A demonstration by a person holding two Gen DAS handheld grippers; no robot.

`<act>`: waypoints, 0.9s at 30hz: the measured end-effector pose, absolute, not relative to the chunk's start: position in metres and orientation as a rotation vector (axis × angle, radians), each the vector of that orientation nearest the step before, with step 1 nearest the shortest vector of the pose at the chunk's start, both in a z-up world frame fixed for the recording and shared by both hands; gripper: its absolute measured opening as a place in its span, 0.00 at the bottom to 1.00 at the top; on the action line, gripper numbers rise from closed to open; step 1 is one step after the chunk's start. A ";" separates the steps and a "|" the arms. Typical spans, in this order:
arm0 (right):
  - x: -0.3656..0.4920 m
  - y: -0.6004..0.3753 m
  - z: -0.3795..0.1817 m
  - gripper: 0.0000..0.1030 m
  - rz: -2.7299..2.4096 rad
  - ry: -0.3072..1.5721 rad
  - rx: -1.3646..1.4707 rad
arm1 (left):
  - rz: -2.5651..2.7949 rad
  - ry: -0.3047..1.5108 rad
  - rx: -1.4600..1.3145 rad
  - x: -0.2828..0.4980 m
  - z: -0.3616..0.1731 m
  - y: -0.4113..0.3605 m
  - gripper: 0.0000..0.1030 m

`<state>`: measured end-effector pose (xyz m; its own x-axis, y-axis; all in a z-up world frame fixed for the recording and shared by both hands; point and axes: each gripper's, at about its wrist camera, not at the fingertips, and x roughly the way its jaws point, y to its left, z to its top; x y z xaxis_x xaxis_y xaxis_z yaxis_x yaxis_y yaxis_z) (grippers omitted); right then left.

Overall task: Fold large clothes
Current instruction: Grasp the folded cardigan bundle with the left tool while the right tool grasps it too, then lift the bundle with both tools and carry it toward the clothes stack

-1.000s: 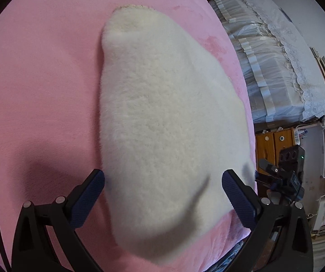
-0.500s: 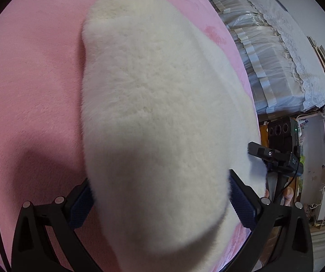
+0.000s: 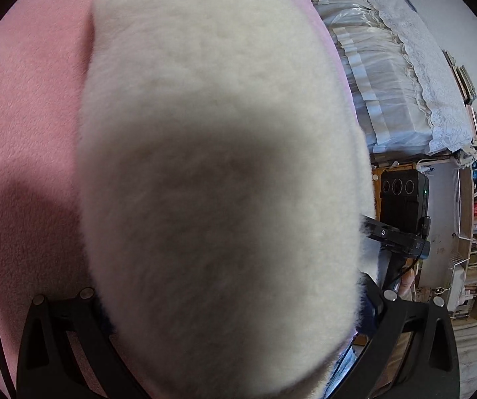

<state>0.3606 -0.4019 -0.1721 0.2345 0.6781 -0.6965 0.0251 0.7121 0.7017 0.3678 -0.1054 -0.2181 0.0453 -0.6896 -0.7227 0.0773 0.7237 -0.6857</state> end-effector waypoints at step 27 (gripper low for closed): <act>0.314 -0.347 -0.082 0.44 0.343 1.126 0.500 | -0.510 1.256 -0.302 0.331 -0.127 -0.124 0.68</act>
